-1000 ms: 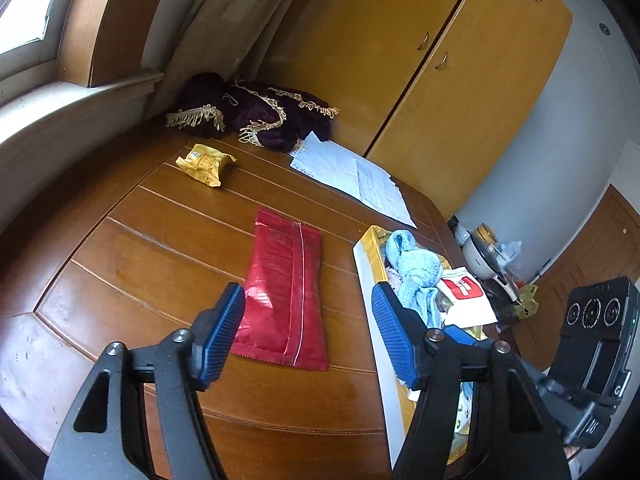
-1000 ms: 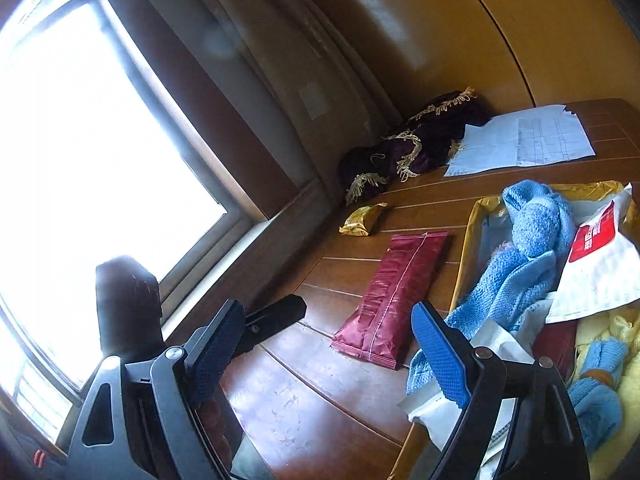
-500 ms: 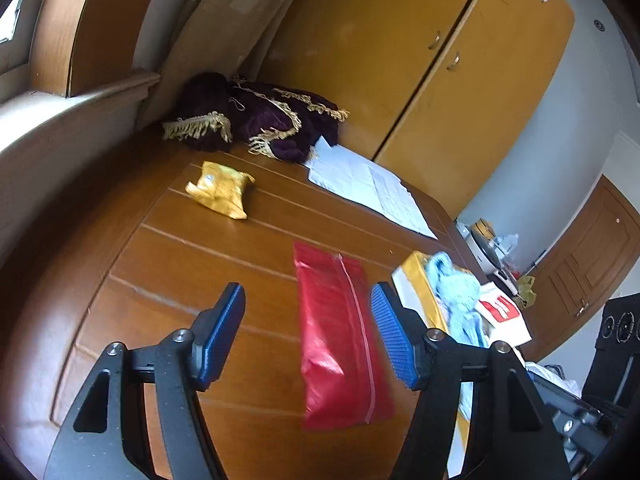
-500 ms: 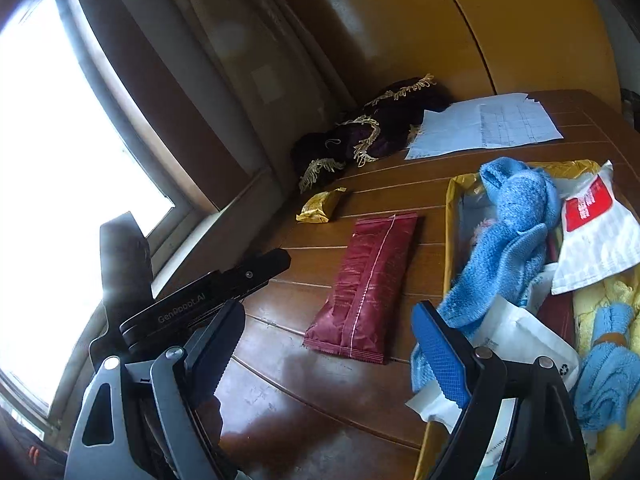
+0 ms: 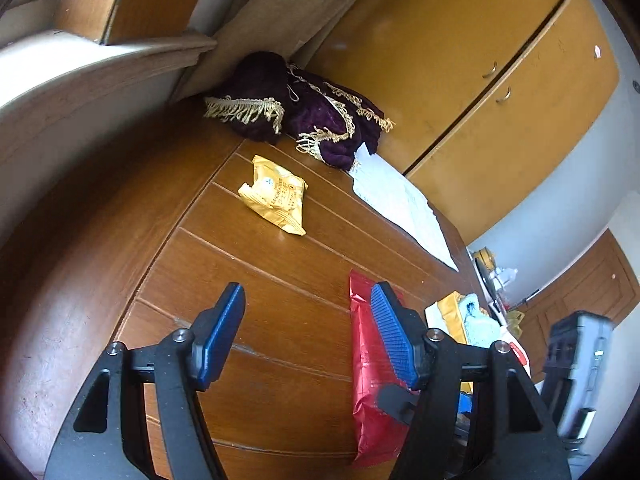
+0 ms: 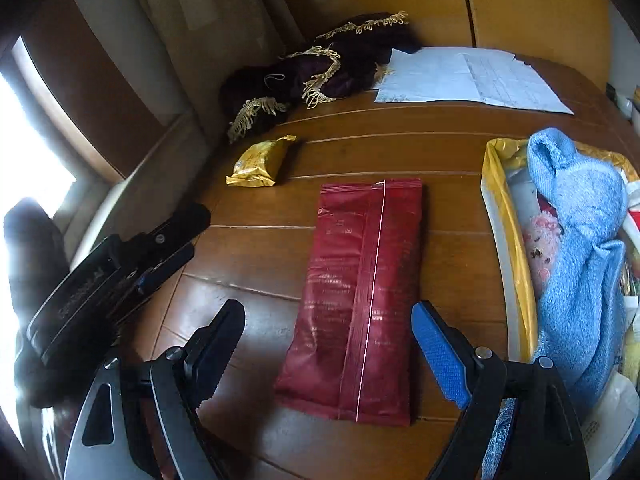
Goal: Organize soft objects
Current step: 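Move both open tools back toward the red bag and yellow cracker packet, then grasp the red bag with the right tool while the left tool reaches the yellow cracker packet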
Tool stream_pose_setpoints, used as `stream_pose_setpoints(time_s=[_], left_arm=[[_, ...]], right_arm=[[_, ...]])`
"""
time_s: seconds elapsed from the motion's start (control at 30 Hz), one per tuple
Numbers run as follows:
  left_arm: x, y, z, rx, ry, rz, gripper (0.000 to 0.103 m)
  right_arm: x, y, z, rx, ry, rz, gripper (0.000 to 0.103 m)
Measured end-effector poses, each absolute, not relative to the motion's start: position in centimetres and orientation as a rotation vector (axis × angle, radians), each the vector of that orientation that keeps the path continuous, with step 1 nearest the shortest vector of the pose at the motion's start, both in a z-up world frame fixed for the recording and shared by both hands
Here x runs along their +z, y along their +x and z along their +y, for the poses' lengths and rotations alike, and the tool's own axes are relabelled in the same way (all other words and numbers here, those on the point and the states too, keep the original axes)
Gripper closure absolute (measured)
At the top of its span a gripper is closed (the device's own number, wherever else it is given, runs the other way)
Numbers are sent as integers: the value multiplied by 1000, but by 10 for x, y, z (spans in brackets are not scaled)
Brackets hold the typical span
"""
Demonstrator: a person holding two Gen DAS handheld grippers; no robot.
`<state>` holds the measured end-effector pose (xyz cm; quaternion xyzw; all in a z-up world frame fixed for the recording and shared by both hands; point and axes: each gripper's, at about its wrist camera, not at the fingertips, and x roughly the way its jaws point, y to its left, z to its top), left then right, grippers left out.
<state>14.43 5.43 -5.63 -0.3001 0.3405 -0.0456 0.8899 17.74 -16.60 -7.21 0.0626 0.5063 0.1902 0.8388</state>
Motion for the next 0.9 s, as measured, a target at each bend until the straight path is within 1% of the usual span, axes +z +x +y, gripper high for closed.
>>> stream_pose_setpoints(time_s=[0.2, 0.3, 0.33, 0.37, 0.43, 0.57, 0.63, 0.73, 0.8, 0.9], left_arm=[[-57, 140, 59, -9, -598, 678, 38], [-58, 141, 60, -3, -596, 681, 38], [-57, 141, 60, 4, -590, 675, 38], [-56, 140, 60, 10, -585, 664, 38], [-55, 138, 58, 9, -577, 654, 38], [-58, 145, 54, 0, -554, 683, 38], [-58, 150, 52, -13, -563, 716, 38], [-48, 160, 41, 19, -490, 757, 38], [-39, 173, 33, 42, -408, 768, 38], [-40, 204, 30, 46, -374, 827, 39]], right_arm=[[-90, 189, -153, 299, 66, 1086, 14], [-93, 186, -145, 258, -16, 1073, 14], [-93, 184, -145, 261, -18, 1072, 17], [-93, 182, -145, 262, -26, 1070, 23], [-93, 178, -146, 262, -49, 1056, 30], [-92, 161, -150, 284, -53, 1040, 39], [-90, 150, -152, 298, -51, 1037, 41], [-90, 138, -154, 331, -54, 1022, 41], [-91, 135, -157, 352, -41, 1012, 41], [-91, 133, -162, 377, -9, 998, 40]])
